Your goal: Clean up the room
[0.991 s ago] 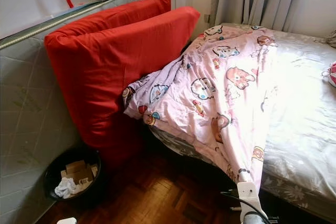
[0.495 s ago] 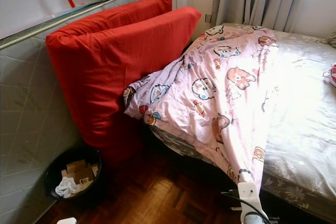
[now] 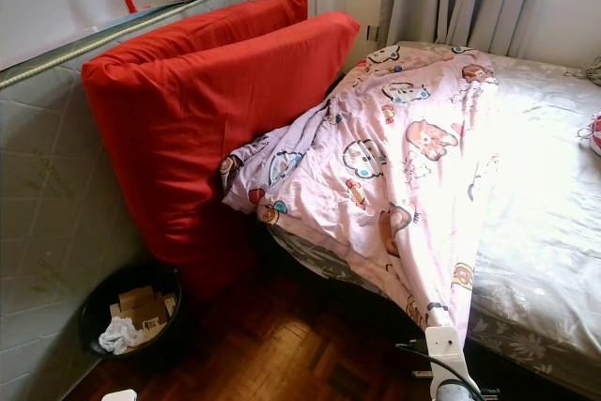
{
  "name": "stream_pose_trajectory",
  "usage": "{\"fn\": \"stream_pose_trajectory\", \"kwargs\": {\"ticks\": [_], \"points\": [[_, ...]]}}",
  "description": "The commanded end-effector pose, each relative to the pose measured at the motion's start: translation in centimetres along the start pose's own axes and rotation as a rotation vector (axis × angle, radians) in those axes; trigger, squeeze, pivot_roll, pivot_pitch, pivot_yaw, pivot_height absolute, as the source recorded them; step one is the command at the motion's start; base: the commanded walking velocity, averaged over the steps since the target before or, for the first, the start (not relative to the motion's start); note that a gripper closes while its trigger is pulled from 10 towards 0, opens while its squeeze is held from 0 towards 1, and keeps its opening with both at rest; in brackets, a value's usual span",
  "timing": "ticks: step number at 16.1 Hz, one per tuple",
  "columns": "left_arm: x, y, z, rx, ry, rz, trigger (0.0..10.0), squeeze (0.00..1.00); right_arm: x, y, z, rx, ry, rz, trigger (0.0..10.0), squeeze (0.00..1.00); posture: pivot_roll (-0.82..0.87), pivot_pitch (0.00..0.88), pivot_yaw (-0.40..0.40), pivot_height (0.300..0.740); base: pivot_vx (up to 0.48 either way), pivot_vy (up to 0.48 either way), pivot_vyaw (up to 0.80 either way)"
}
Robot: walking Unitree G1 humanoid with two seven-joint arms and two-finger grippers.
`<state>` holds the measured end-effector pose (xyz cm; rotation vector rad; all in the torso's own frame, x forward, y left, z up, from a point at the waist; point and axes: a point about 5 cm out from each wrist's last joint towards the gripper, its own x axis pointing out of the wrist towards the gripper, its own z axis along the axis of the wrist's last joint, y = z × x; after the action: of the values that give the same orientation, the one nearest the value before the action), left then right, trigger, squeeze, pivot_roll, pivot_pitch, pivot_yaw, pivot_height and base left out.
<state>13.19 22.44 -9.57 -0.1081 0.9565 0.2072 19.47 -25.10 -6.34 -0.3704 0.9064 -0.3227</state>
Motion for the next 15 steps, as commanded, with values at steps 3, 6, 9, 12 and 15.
{"fn": "stream_pose_trajectory", "kwargs": {"ticks": [3,6,9,12,15], "points": [[-0.1,0.5,-0.4,0.024,0.021,0.012,10.0,0.0,0.1,-1.0,1.7,0.105,-0.132,-0.077,10.0,1.0,0.07,0.0,0.046,0.74,0.0,0.0,0.0],[-0.1,0.6,-0.4,0.025,0.021,0.013,10.0,0.0,0.1,-1.0,2.3,0.117,-0.151,-0.08,10.0,1.0,0.08,0.0,0.045,0.74,0.0,0.0,0.0],[-0.1,0.6,-0.4,0.025,0.021,0.013,10.0,0.0,0.1,-1.0,2.3,0.121,-0.153,-0.08,10.0,1.0,0.08,0.0,0.045,0.74,0.0,0.0,0.0],[-0.1,0.6,-0.3,0.025,0.021,0.012,10.0,0.0,0.1,-0.9,2.1,0.121,-0.142,-0.071,10.0,1.0,0.08,0.0,0.046,0.74,0.0,0.0,0.0],[-0.1,0.6,-0.3,0.026,0.021,0.01,10.0,0.0,0.0,0.7,1.2,0.104,-0.081,0.055,10.0,1.0,0.08,0.0,0.046,0.74,0.0,0.0,0.0]]}}
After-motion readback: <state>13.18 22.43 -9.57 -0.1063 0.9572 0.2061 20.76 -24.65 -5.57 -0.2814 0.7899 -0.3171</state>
